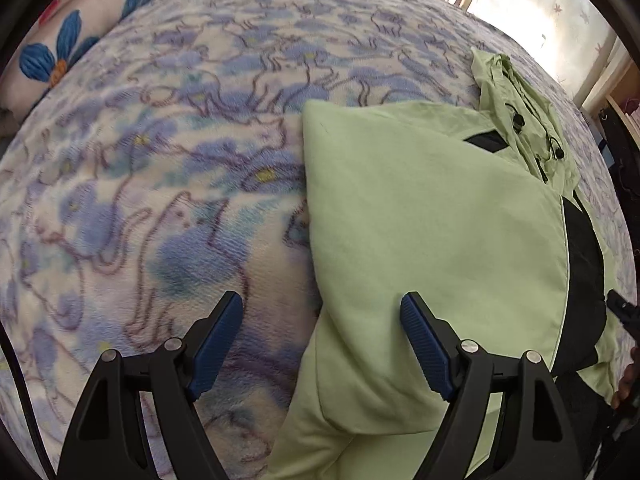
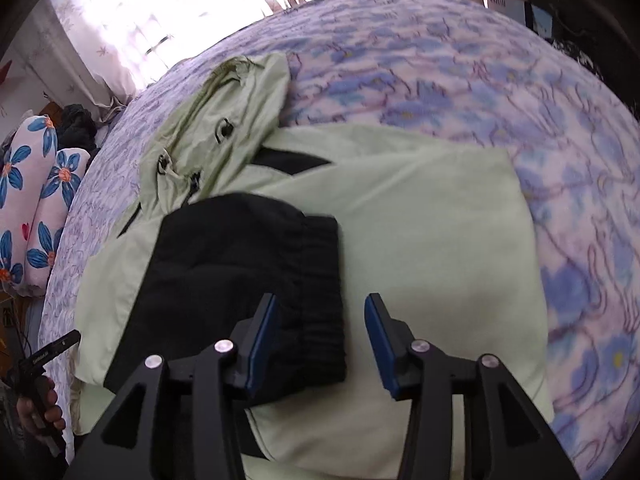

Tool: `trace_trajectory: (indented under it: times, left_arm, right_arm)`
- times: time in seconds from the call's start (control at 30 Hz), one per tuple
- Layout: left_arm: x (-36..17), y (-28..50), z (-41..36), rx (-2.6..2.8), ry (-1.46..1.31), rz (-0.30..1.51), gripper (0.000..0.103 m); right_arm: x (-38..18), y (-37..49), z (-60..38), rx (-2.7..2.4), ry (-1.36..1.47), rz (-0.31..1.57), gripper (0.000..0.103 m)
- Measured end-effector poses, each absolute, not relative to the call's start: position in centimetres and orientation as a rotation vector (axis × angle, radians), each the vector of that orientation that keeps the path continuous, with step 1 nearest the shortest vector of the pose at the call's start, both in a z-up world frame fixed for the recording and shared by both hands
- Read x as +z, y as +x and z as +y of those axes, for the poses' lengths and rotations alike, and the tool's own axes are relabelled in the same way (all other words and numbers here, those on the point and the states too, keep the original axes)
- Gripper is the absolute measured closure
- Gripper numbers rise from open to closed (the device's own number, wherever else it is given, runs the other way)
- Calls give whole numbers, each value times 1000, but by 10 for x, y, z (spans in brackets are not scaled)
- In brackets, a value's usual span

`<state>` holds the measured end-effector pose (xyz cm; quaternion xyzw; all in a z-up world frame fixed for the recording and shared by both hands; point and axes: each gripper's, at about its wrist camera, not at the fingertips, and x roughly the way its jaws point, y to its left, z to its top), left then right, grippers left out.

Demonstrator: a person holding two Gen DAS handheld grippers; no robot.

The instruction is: Fold large clothes

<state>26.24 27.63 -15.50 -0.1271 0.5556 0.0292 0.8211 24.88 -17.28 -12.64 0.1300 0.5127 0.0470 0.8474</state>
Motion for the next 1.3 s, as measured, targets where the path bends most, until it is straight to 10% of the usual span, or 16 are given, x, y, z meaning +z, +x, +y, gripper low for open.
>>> trace_trajectory:
  times: [0.03,0.1,0.2,0.67,1.3]
  left_arm:
    - [-157,264,273,34,-267,1190,28]
    - [-158,266,262,-35,-244,1187,84]
    - [-147,265,251,-17,-166,1148,97]
    - [-132,243,304,141,-181,1023,85]
    - [-152,247,144,-154,-99,1085,77]
  right_arm:
    - [-132,247,-172,106,271,1095,58]
    - [-139,245,-168,109,258,1105,58]
    - [-134,242,-149,149,206,1071,67]
    - [-114,225,-130,12,102,1001,68]
    - [-123,199,14,319,-25,1043,68]
